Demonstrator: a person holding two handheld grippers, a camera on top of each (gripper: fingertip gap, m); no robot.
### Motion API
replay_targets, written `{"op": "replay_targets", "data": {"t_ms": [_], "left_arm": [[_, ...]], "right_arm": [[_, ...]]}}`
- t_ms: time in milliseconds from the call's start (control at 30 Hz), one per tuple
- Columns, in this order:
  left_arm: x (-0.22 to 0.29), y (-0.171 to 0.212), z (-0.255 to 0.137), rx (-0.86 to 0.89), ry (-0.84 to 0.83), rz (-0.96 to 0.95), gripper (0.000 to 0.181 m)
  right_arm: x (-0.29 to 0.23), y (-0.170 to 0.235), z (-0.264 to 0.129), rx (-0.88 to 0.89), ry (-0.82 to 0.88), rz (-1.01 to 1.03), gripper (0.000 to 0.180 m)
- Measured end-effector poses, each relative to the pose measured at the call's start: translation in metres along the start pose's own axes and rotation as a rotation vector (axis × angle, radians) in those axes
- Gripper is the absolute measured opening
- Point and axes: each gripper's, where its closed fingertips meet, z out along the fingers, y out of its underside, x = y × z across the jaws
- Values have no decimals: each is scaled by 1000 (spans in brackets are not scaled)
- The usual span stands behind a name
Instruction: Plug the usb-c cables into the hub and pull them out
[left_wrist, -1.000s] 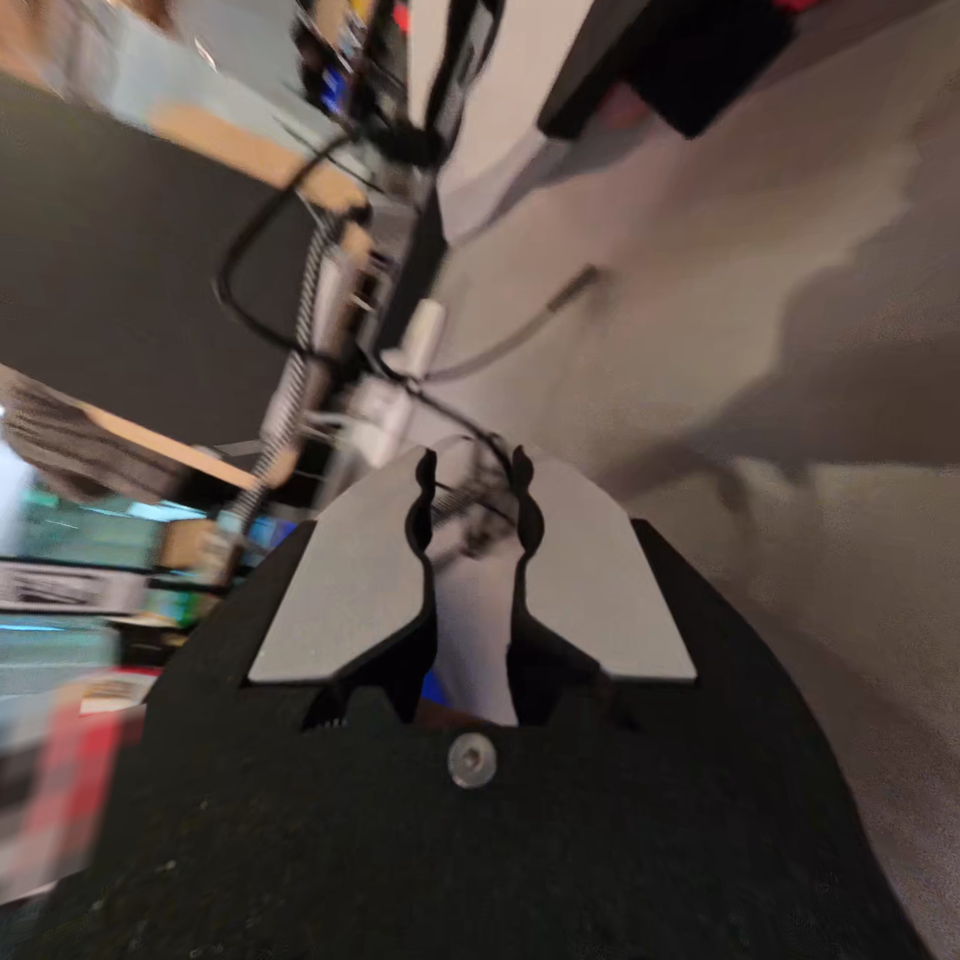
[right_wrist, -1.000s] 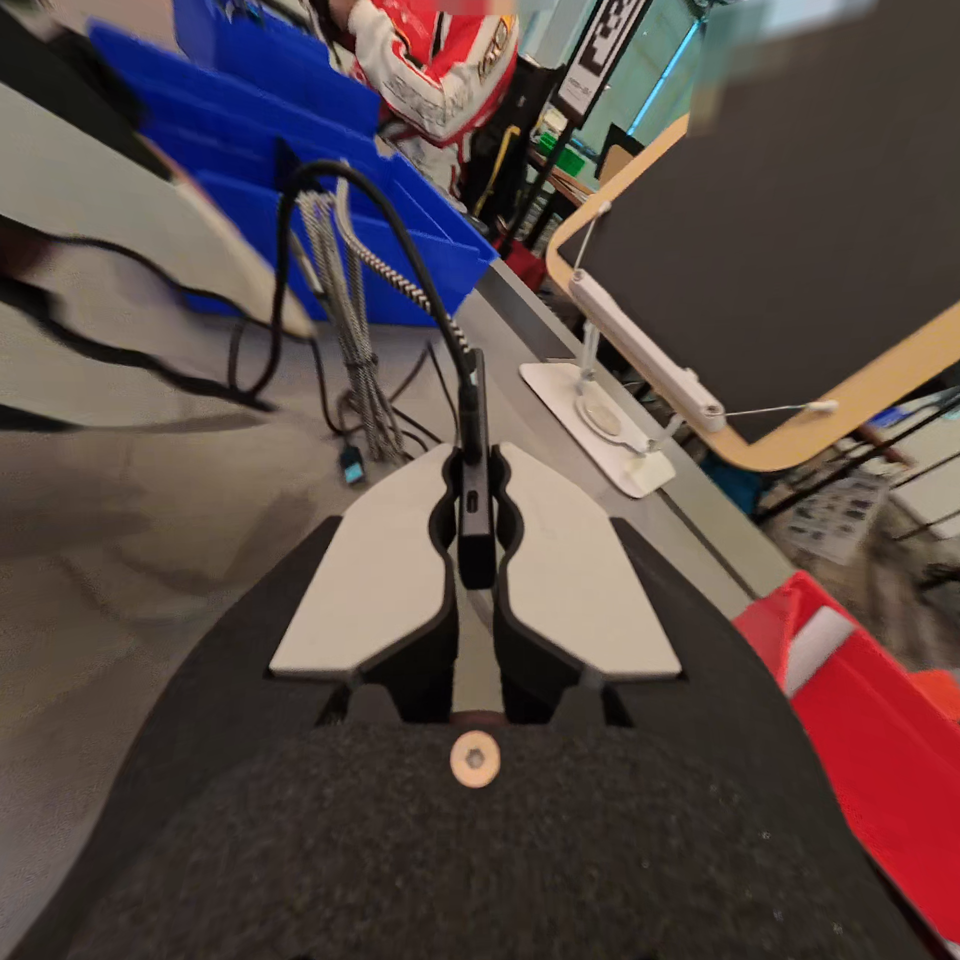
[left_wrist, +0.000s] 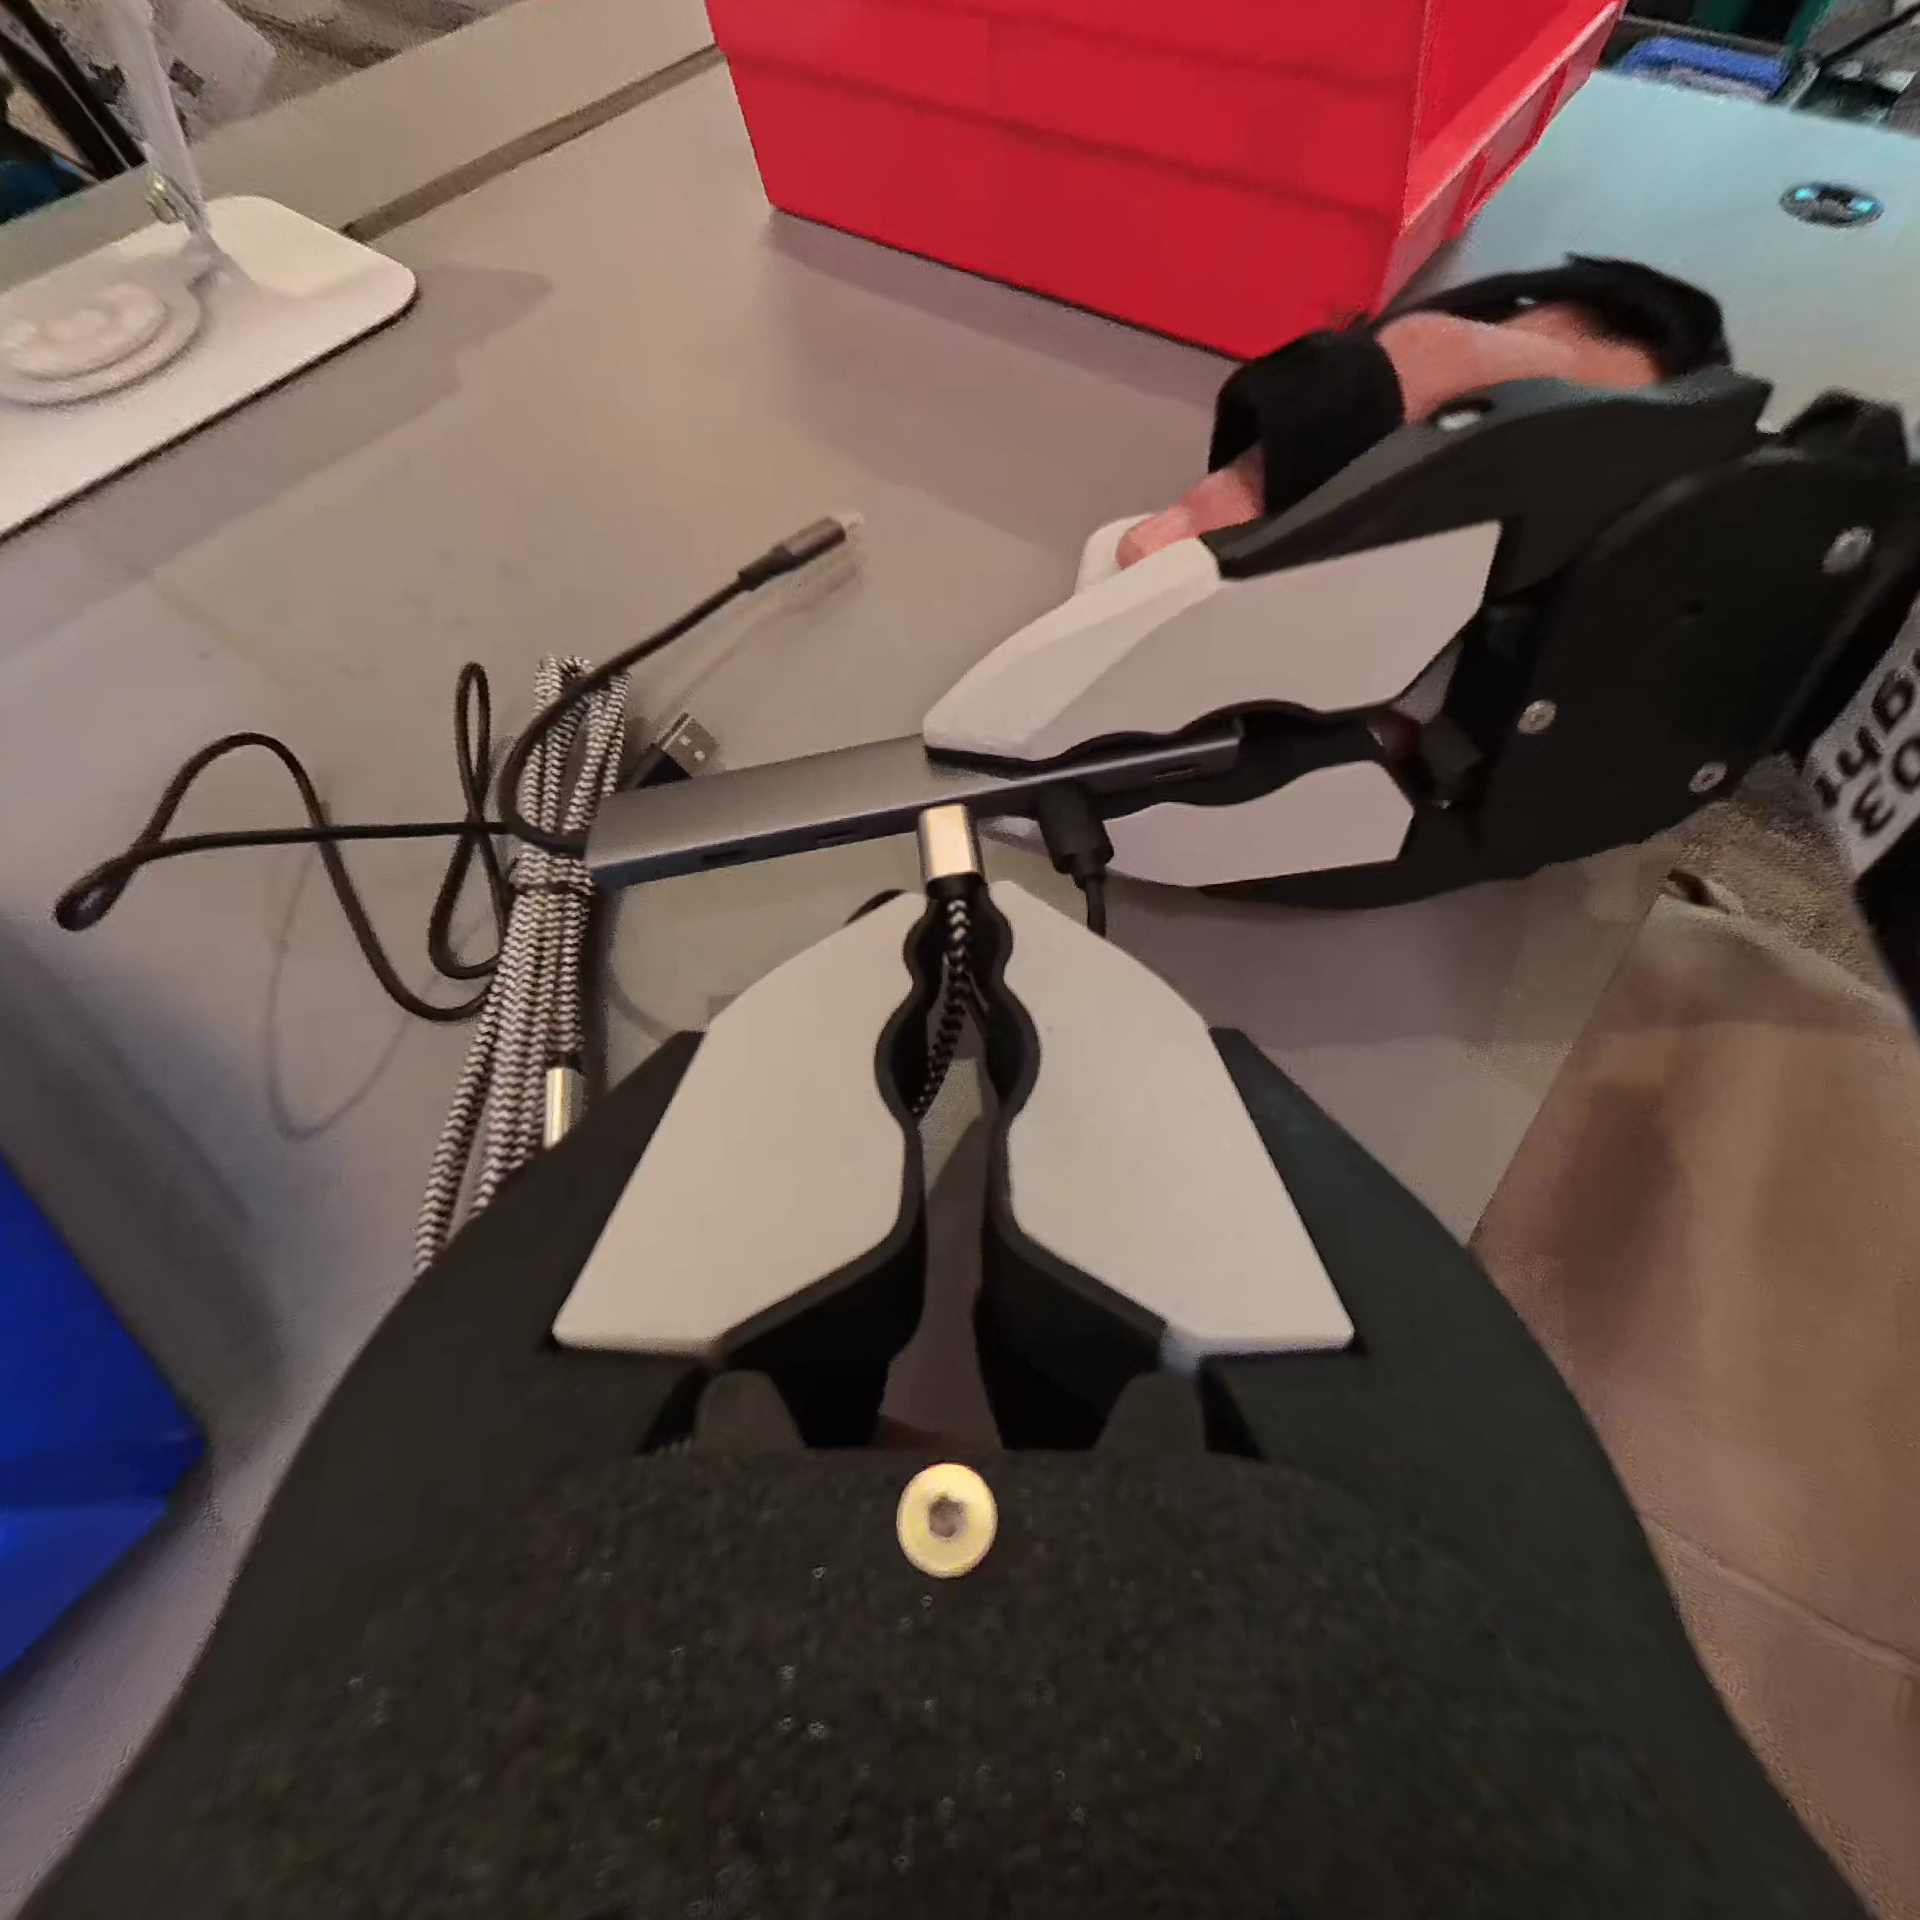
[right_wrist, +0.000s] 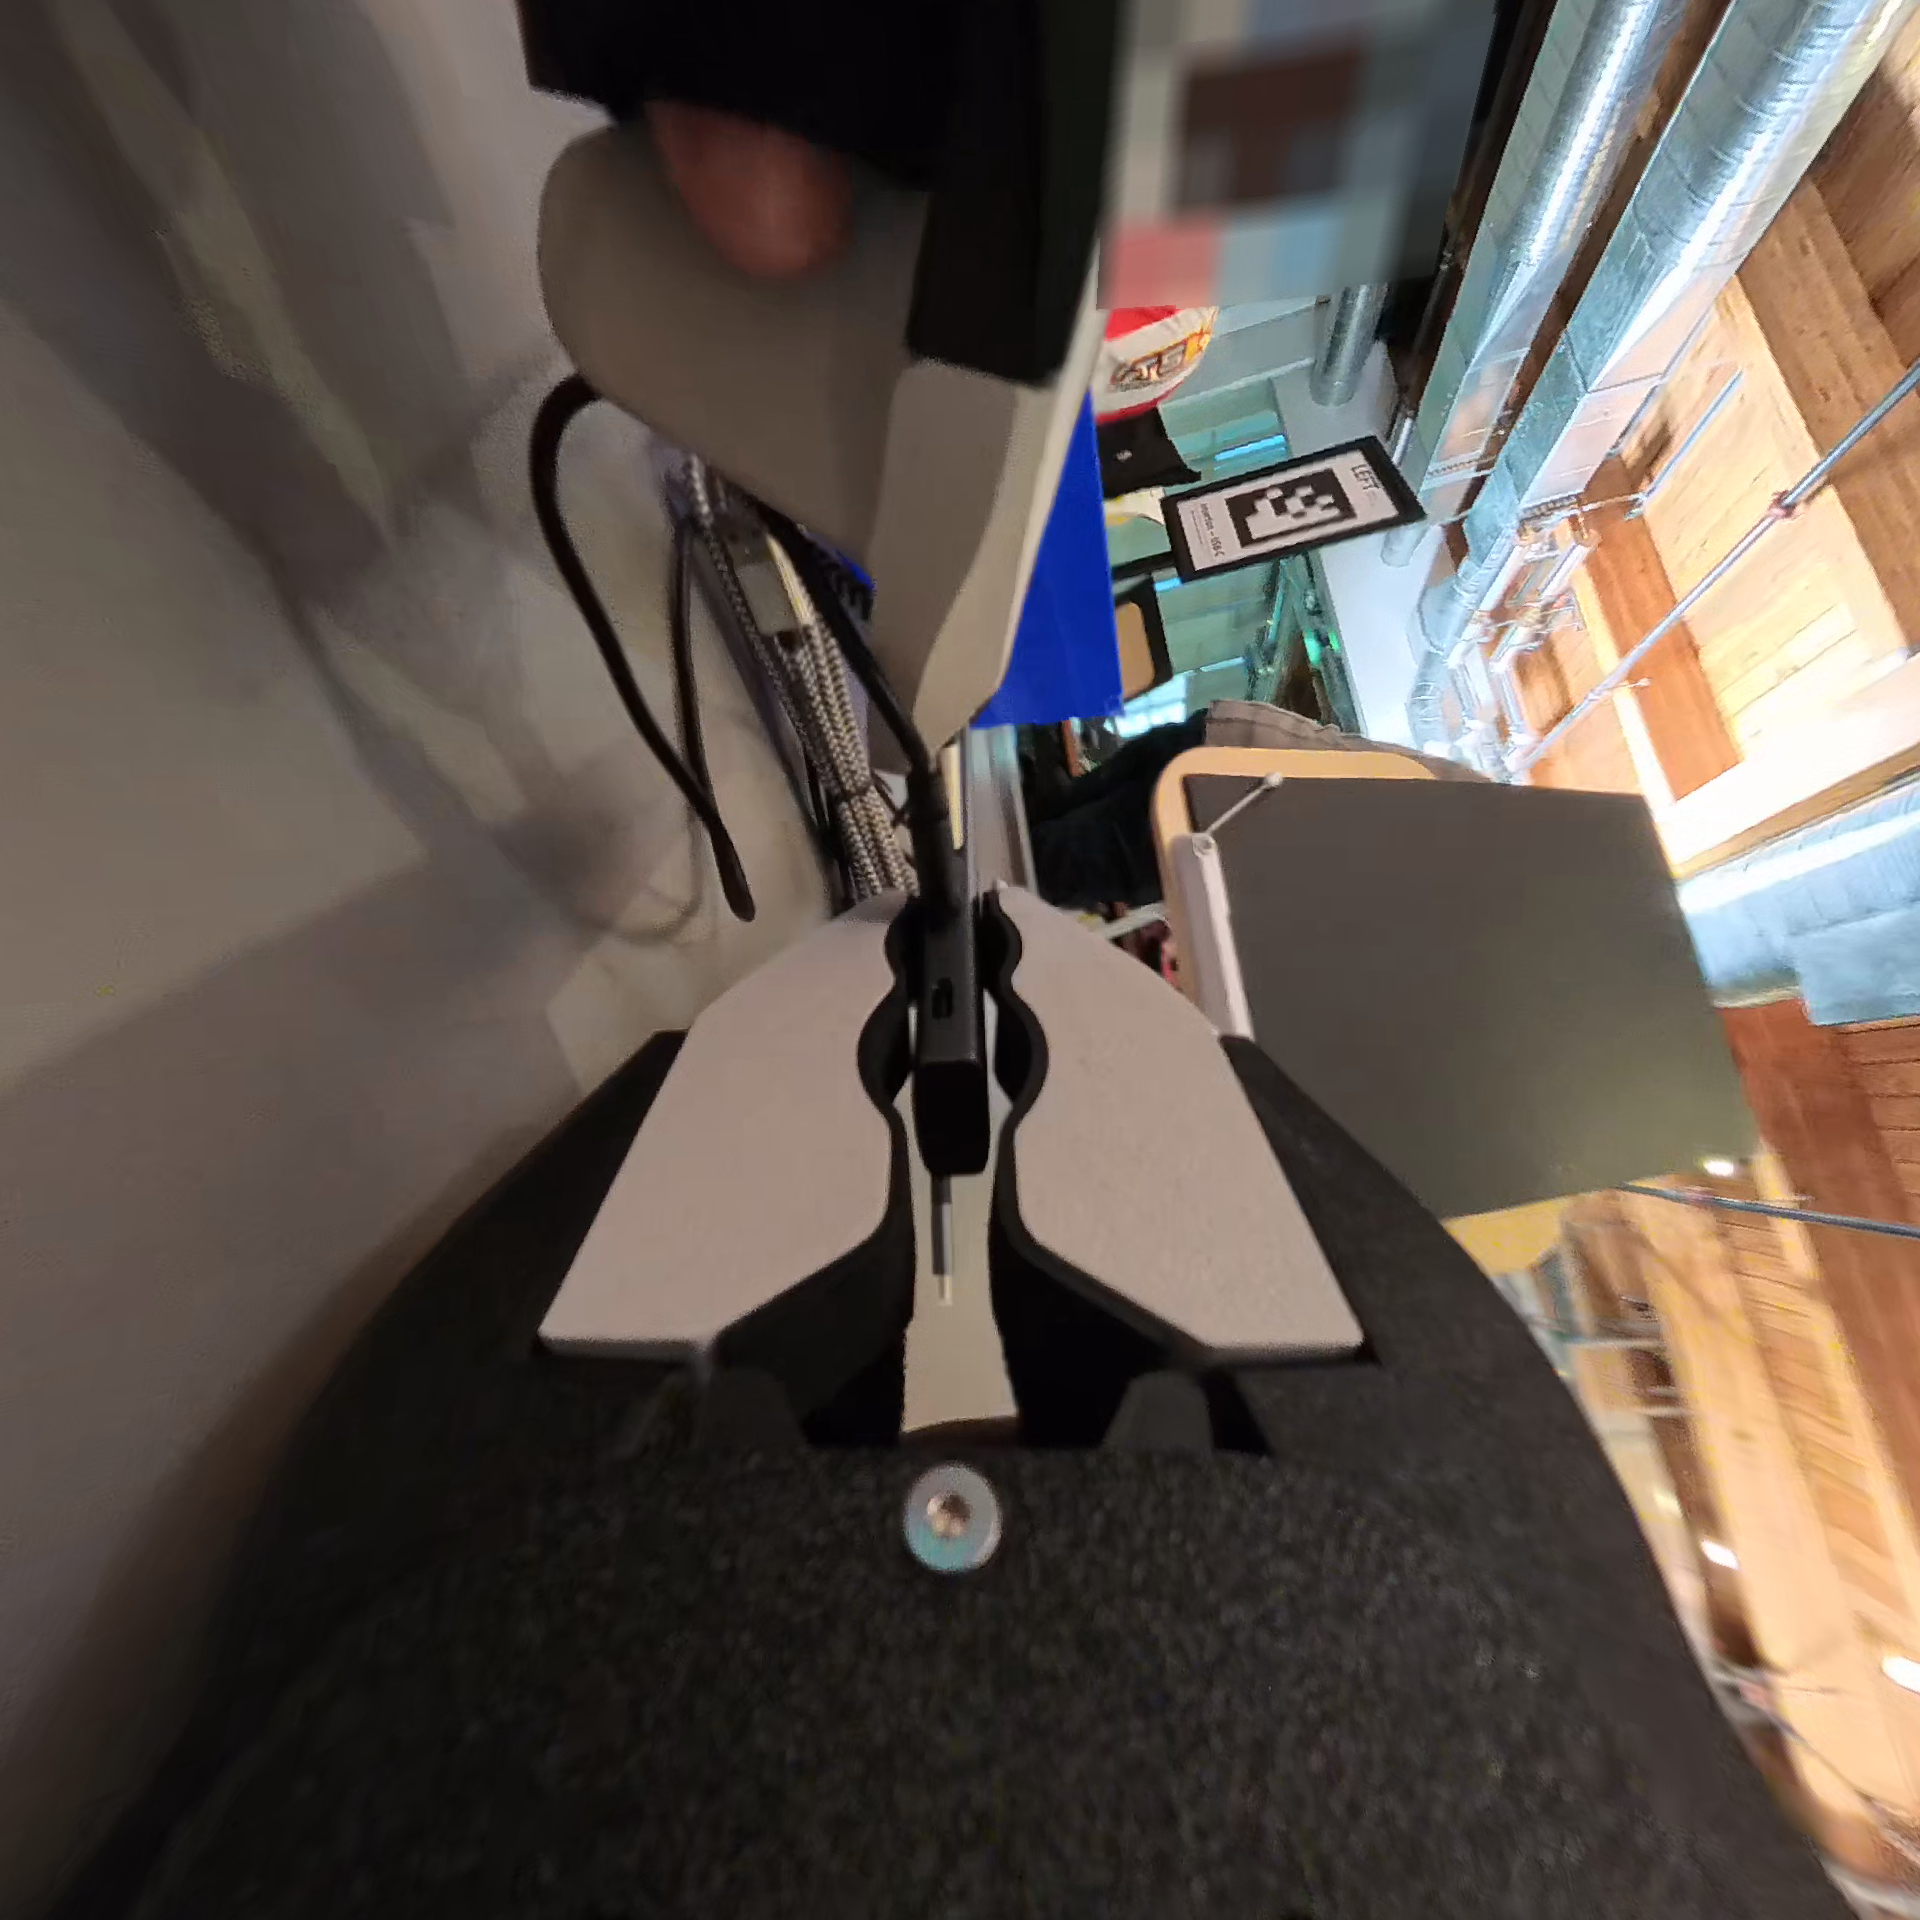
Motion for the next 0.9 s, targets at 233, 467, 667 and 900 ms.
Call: {"op": "replay_targets", "data": {"t_ms": [233,467,667,900], "left_arm": [[-26,-4,-19,53,-53,11,4],[-9,-11,-38,178,-67,285,4],[25,-15,-41,226,-49,513,4],[30,-17,-43,236,-114,698,4]], "right_arm": [[-8,0,-29,21,-355,611,37],[6,-51,-41,179,-1028,1650,59],[11,-69,-43,408,-1341,1877,15],[12,-69,-50,500,-1276,1750,9]]}}
